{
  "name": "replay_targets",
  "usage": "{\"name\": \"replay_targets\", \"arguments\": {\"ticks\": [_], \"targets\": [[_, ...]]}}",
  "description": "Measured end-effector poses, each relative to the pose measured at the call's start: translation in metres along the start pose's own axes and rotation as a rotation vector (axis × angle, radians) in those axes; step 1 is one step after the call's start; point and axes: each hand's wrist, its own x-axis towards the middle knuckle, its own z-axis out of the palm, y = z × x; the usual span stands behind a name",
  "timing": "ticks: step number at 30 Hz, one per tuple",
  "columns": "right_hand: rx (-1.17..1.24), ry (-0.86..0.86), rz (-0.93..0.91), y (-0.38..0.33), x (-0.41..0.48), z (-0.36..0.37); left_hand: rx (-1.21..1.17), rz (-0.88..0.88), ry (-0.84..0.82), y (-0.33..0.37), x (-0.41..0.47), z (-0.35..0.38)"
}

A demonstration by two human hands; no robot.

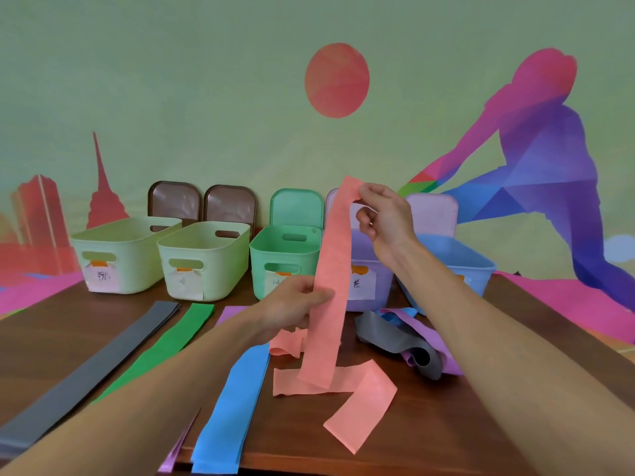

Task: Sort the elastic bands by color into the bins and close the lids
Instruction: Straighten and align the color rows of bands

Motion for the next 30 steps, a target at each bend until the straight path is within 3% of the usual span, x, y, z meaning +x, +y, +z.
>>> {"name": "replay_targets", "arguments": {"ticks": [16,22,30], "targets": [[-0.137,0.155,0.064,0.042,0.005,0.018,-0.011,-0.001,0.161,-0.03,-0.035,-0.052],[-0.186,0.108,0.124,0.08,0.005,0.046,-0.046,-0.096,0.144,-0.057,-0.059,-0.089],[-0.394,-0.095,0.214,0.14,0.0,0.127,0.042,-0.223,0.354,-0.104,-0.102,-0.167]]}}
